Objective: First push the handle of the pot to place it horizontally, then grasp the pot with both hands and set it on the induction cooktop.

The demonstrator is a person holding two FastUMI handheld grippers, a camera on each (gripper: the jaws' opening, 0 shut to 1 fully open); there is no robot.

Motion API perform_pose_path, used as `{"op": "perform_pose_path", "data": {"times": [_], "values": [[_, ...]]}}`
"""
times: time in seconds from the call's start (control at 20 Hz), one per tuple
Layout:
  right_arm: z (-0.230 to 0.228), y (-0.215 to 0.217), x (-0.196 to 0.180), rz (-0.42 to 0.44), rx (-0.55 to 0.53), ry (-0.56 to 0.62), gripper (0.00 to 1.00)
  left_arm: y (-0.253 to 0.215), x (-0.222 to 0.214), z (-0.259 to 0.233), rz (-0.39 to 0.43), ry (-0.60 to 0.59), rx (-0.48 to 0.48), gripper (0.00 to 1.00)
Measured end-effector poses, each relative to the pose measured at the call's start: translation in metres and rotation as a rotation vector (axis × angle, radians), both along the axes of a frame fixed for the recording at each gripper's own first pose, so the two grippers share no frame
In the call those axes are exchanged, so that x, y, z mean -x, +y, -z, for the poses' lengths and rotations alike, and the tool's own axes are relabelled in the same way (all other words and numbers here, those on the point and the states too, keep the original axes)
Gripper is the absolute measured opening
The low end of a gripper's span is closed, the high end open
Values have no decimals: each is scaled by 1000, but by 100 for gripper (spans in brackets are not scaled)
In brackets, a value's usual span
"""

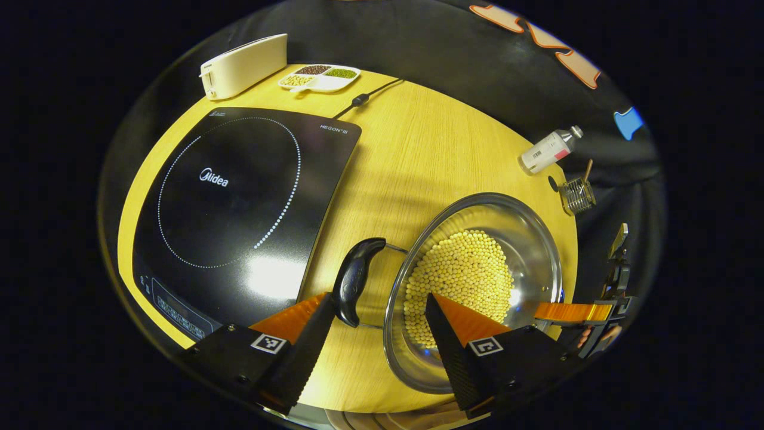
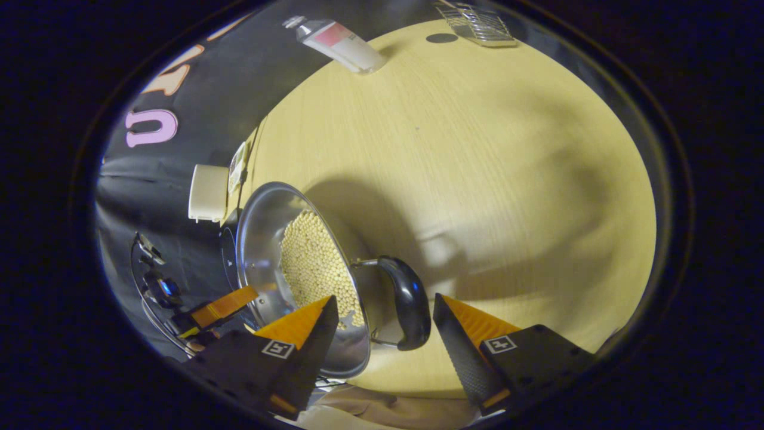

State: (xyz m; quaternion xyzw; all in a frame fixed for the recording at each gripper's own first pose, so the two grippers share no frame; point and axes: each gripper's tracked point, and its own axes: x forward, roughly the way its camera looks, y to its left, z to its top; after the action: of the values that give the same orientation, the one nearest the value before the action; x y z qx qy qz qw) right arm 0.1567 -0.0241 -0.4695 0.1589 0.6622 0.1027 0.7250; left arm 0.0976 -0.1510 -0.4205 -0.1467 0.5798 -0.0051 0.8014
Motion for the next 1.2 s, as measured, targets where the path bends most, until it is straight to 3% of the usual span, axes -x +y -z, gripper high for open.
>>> {"op": "perform_pose_path", "data": {"times": [0.15, 0.25, 0.3, 0.35, 0.45, 0.6, 0.7, 0.75, 1.05, 1.2], "values": [[4, 1, -2, -2, 7, 3, 87, -1, -5, 5, 14, 6, -2, 95], [7, 4, -3, -6, 4, 9, 75, -1, -9, 9, 32, 6, -10, 100], [10, 6, -2, -12, 4, 14, 75, 0, -11, 11, 43, 10, -18, 93], [12, 8, -2, -21, 6, 16, 84, 0, -11, 12, 53, 14, -27, 93], [15, 11, 1, -41, 8, 22, 84, 3, -13, 16, 72, 23, -51, 92], [26, 10, 2, -66, 49, 22, 84, 10, -18, 21, 81, 23, -71, 80], [27, 4, 0, -46, 60, 25, 64, 11, -18, 26, 92, 32, -62, 71], [27, 5, -2, -22, 40, 37, 52, 10, -18, 26, 99, 33, -54, 71], [26, 2, -4, -23, 45, -5, 53, 8, -15, 24, 70, 27, -35, 65], [25, 3, 0, -27, 28, -10, 49, 3, -8, 20, 95, 18, -32, 65]]}}
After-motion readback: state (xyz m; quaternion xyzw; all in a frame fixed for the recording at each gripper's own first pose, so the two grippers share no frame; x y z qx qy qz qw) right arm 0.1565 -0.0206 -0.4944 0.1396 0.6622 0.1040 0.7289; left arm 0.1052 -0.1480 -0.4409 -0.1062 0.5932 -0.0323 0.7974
